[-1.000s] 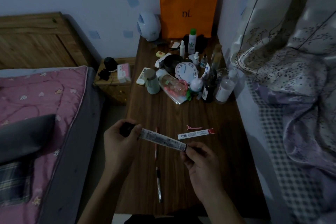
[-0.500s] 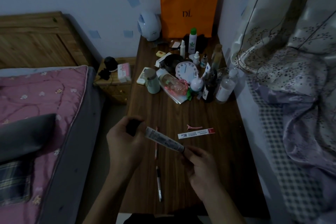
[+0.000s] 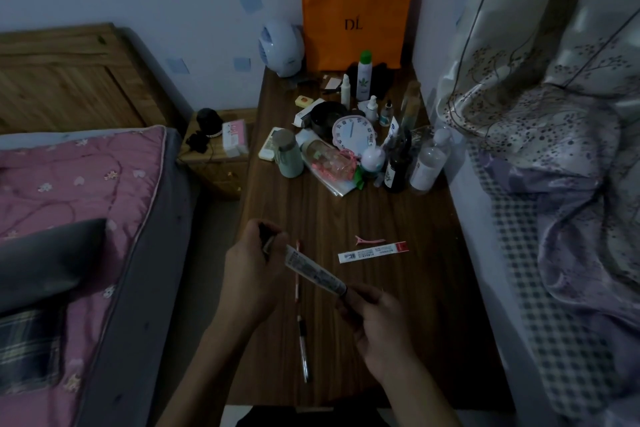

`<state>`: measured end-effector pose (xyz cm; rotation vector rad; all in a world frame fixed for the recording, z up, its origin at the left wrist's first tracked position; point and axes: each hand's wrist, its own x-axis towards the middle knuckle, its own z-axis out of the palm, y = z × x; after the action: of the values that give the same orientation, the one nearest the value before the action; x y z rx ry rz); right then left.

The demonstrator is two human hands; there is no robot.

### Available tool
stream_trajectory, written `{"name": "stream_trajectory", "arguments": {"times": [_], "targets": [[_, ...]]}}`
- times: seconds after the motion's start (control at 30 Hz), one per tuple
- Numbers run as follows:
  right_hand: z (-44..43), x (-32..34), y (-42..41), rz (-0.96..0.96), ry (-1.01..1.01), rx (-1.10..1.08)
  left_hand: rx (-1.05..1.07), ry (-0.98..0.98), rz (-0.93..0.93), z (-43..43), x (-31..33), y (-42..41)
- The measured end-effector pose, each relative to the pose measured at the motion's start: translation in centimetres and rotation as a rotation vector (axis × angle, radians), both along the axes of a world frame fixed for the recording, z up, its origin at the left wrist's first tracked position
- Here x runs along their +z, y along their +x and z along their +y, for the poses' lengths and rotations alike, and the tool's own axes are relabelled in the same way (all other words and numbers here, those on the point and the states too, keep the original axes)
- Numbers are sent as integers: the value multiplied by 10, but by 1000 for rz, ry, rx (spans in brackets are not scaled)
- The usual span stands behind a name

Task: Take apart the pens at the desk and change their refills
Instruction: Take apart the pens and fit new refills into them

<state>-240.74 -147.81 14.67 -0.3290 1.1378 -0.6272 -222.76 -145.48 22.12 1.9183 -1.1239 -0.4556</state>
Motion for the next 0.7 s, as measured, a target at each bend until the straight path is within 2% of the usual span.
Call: {"name": "stream_trajectory", "arguments": {"times": [0.23,0.43,0.53,0.6,0.7], "targets": [[-1,1,1,-58,-50,7,82,-25,107,6,-9,7],[-1,-4,1,-203,69,-74,2,-99,-59,7,-1,7],[-3,-7,1,-178,53,-136,-27,58,-122,6,-4,12],[-5,-8,-1,-153,31,-161,-59,190,-33,8,-7,18],[-6,-10,-1,-145,42,-199,-131,210,283,12,-8,27]]}}
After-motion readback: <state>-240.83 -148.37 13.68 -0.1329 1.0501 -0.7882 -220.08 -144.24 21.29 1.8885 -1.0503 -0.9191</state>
